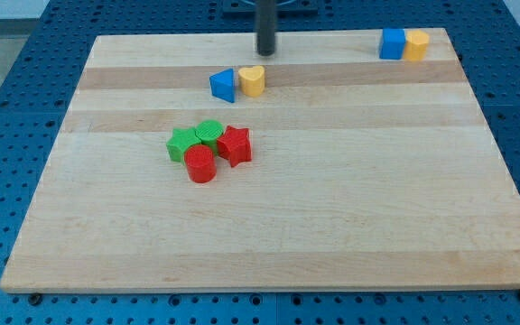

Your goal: Push blue triangle along with yellow heart slightly right

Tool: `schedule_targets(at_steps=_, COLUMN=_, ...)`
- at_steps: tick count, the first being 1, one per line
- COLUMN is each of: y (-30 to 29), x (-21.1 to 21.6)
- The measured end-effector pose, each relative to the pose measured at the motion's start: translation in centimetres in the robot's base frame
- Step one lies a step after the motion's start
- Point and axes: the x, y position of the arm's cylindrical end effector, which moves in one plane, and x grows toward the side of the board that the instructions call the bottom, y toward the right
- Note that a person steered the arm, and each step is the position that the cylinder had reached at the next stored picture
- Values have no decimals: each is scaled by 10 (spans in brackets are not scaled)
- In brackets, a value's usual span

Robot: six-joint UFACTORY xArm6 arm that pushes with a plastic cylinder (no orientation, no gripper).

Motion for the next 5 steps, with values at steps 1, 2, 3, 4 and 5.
schedule_targets(at_steps=1, y=-45, x=12)
schedule_targets(at_steps=2, y=-73, x=35)
schedule_targets(at_steps=3, y=-81, x=57)
schedule_targets(at_steps=4, y=-80, x=73)
schedule_targets(at_steps=5, y=-72, x=93)
